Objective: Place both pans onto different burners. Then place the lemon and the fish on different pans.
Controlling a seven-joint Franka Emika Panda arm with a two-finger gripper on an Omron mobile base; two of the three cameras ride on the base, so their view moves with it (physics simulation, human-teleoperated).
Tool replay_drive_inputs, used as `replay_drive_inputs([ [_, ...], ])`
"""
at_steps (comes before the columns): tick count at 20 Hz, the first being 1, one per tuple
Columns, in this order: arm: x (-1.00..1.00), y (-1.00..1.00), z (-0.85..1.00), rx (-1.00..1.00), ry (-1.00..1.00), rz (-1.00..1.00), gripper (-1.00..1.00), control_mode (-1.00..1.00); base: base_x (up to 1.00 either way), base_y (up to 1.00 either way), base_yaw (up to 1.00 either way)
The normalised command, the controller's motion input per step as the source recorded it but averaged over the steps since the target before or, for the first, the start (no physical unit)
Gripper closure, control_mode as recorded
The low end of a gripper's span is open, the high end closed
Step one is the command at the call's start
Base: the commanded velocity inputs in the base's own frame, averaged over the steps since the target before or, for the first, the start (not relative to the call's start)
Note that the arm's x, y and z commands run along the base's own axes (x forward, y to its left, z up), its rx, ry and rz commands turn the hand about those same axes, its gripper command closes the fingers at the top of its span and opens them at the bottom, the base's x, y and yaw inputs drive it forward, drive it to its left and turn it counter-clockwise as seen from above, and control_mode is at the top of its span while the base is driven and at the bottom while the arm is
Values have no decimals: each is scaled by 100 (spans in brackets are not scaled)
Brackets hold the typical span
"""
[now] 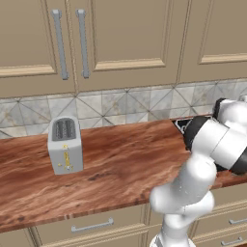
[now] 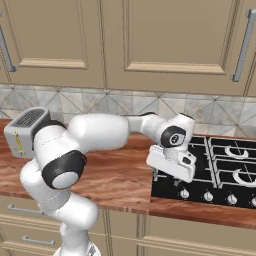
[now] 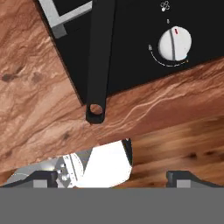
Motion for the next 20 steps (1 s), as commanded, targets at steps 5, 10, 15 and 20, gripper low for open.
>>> replay_drive_inputs([
  [5, -57, 47, 43, 0, -19, 9, -100, -100, 0, 0, 0],
  [10, -61, 38, 74, 0, -19, 7, -100, -100, 0, 0, 0],
  [15, -61, 36, 93, 0, -19, 3, -100, -100, 0, 0, 0],
  [20, -61, 64, 60, -9, -23, 2, -100, -100, 0, 0, 0],
])
